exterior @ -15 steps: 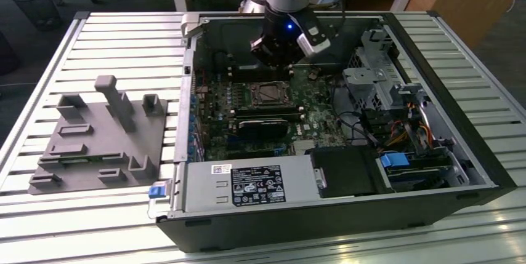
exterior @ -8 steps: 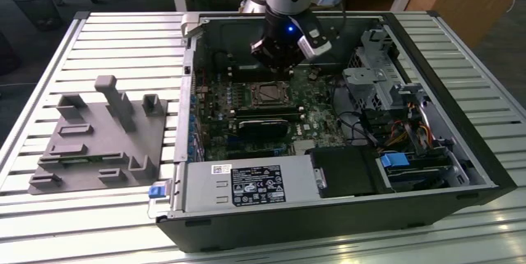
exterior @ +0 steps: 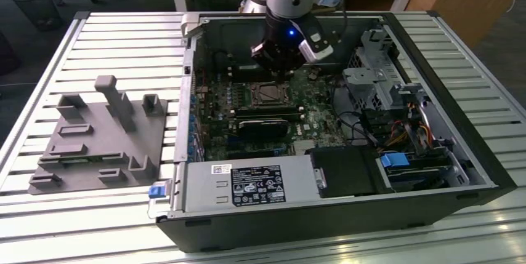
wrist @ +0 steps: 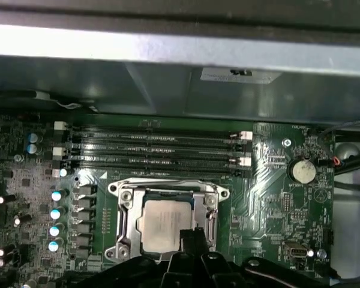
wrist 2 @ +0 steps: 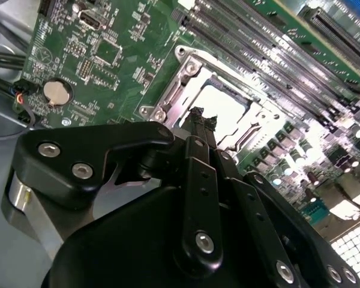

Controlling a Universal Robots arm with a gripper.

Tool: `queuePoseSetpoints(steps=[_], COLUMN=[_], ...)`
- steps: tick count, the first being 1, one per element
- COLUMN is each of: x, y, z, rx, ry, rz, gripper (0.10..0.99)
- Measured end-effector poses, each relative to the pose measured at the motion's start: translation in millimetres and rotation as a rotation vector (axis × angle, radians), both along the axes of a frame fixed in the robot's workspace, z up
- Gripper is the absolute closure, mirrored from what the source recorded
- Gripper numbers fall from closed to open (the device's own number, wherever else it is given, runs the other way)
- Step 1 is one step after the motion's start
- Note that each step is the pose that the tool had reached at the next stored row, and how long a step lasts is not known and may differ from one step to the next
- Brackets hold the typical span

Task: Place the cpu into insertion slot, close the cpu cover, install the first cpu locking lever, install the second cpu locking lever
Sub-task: 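Install the second cpu locking lever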

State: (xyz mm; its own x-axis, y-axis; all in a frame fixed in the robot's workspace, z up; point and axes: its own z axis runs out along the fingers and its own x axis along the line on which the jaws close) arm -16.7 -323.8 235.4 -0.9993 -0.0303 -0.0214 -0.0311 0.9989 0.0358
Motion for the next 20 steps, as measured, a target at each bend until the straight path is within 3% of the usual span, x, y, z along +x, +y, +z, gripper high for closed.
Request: queuePoseSetpoints(steps=[12,20], x=[-0.4,-0.5], y=[-4.3,-20.2], z=[7.7,7.7], rx=[0.0,0.0], ry=[0.0,0.0001], rz=[0.0,0.0], gripper=[0.98,0.98])
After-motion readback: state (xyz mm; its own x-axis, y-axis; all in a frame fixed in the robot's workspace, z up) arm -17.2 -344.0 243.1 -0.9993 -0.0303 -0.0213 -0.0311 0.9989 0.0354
